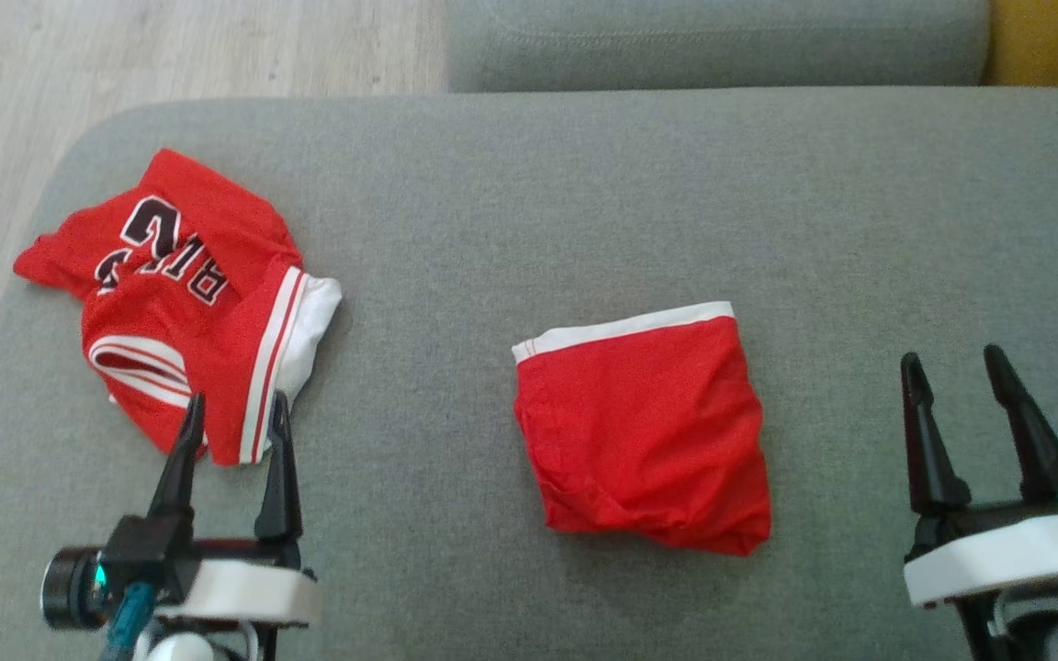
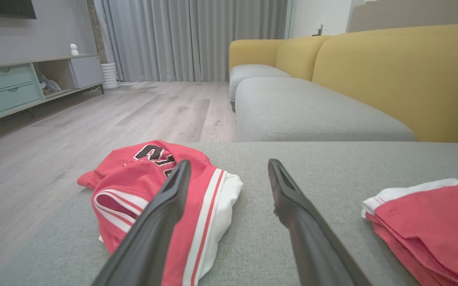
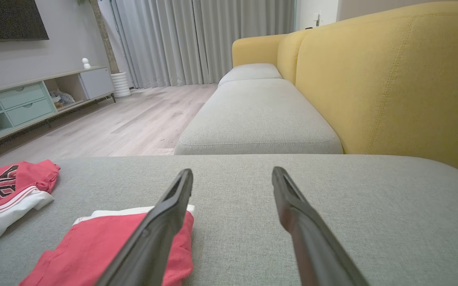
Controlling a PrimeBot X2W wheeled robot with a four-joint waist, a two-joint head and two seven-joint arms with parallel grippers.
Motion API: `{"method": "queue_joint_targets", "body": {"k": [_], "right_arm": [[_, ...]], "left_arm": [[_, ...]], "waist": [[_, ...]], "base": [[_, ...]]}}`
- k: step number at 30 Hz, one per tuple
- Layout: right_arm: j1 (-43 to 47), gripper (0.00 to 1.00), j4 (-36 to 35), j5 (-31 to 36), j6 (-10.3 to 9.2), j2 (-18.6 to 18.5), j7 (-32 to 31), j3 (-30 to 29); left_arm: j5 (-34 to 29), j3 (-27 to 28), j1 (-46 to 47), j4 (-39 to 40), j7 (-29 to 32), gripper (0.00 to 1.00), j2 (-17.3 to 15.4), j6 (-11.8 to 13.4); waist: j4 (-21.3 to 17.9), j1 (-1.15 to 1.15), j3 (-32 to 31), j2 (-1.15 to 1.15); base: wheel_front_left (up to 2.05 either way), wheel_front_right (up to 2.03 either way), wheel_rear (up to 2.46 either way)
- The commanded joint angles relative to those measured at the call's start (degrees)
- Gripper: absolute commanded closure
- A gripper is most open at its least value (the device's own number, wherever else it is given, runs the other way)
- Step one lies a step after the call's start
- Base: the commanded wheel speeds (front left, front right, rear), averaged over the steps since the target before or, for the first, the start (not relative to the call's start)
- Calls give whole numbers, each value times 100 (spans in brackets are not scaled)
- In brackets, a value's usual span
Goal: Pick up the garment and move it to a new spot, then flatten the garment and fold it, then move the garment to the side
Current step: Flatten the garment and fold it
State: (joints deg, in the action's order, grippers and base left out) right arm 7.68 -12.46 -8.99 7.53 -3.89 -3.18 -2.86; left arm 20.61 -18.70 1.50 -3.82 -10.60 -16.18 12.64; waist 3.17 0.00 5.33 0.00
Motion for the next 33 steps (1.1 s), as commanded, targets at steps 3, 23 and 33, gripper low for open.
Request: {"method": "queue_joint_targets", "body": {"k": [3,23,33], "right_arm": [[23,0,-251,-15,-4,12,-41,173],[645,0,-351,-54,-4,94,-290,352],[721,0,-401,-11,-4,100,-383,329]], "left_arm": [[-39,197,-7,273,90,0,-205,67],[12,-44,-629,328,397,0,-275,181],[4,-105,-651,305,431,0,-290,225]], "waist": [[-64,0,-154,0],[-133,0,-733,0],[-133,0,-801,0]], "base": [[0,0,0],[0,0,0],[0,0,0]]}}
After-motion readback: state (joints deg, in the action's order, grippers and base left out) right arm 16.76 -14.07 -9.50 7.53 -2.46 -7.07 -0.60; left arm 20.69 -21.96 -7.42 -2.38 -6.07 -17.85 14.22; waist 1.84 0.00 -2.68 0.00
